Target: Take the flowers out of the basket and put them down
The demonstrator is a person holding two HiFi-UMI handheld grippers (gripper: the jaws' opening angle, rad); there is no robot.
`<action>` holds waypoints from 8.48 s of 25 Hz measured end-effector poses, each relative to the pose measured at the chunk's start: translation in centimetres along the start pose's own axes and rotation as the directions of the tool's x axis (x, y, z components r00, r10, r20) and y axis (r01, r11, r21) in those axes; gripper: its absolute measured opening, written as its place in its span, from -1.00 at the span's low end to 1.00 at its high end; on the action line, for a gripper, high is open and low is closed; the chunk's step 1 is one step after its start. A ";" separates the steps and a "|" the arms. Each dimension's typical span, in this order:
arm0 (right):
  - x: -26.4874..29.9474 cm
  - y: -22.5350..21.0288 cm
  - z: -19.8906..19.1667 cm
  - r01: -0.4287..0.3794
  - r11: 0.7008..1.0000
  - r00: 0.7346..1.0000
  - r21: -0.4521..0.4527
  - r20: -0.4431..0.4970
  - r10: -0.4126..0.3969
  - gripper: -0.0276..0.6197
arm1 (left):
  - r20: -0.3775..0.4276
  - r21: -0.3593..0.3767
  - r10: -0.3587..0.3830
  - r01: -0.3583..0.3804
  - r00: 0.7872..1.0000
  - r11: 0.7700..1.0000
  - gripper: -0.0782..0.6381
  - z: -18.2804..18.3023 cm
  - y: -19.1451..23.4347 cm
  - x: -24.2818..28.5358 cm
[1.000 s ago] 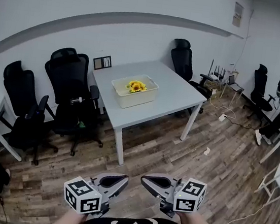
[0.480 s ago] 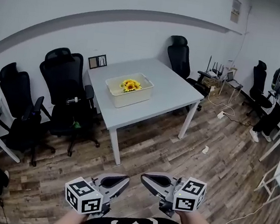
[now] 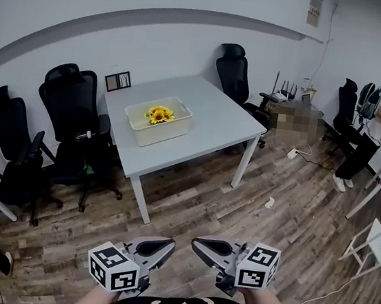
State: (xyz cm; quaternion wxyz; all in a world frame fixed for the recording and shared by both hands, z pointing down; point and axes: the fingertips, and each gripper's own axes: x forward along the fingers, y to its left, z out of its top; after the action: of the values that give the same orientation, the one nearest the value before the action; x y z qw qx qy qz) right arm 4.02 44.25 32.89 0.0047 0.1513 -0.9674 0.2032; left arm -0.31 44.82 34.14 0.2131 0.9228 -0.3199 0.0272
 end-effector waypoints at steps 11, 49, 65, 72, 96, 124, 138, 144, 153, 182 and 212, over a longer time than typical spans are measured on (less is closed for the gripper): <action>-4.2 -5.0 1.8 -0.013 0.999 1.000 -0.036 -0.017 0.012 -0.89 | 0.048 0.011 0.015 -0.016 0.999 1.000 -0.75 1.6 -0.8 6.5; 26.8 -33.5 15.7 -0.046 0.999 0.997 0.014 -0.055 0.047 -0.89 | -0.013 -0.050 0.039 -0.039 0.999 0.998 -0.75 17.6 39.5 13.1; 32.9 -39.9 18.7 -0.151 0.988 0.985 0.007 -0.087 0.151 -0.89 | 0.032 -0.070 0.148 -0.145 0.988 0.987 -0.75 21.3 47.8 13.9; 35.4 -45.4 20.9 -0.206 0.979 0.971 -0.001 -0.122 0.204 -0.89 | 0.026 -0.110 0.206 -0.202 0.978 0.973 -0.75 22.9 52.9 16.1; 39.2 -57.0 23.7 -0.221 0.971 0.965 0.091 -0.125 0.231 -0.89 | -0.126 0.267 0.247 -0.207 0.961 0.941 -0.48 28.4 70.9 22.1; 39.2 -61.2 21.8 -0.160 0.972 0.967 0.172 -0.169 0.189 -0.89 | -0.823 0.336 -0.017 0.511 0.568 0.791 0.07 15.9 70.3 23.2; 38.5 -61.7 21.7 -0.147 0.973 0.971 0.177 -0.163 0.176 -0.89 | -0.857 0.332 0.005 0.546 0.515 0.770 0.07 14.1 71.2 24.3; 38.3 -62.3 21.3 -0.131 0.973 0.973 0.188 -0.164 0.163 -0.89 | -0.865 0.328 -0.016 0.592 0.501 0.736 0.07 13.4 70.6 26.3; 37.7 -62.7 21.3 -0.117 0.975 0.977 0.191 -0.156 0.148 -0.89 | -0.825 0.331 -0.092 0.609 0.557 0.721 0.07 12.2 69.5 28.9; 37.0 -63.1 20.4 -0.058 0.976 0.978 0.210 -0.183 0.098 -0.89 | -0.599 0.428 -0.162 0.484 0.785 0.763 -0.55 13.3 68.4 31.7; 34.5 -59.6 20.7 -0.040 0.983 0.986 0.179 -0.155 0.069 -0.89 | -0.412 0.489 -0.049 0.266 0.910 0.831 -0.62 19.3 68.1 30.4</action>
State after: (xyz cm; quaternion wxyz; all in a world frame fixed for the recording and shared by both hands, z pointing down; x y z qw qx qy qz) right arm -10.23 -25.91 39.64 0.0636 0.1076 -0.9460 0.2991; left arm -18.86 -28.70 47.85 0.0071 0.9453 -0.1728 0.2766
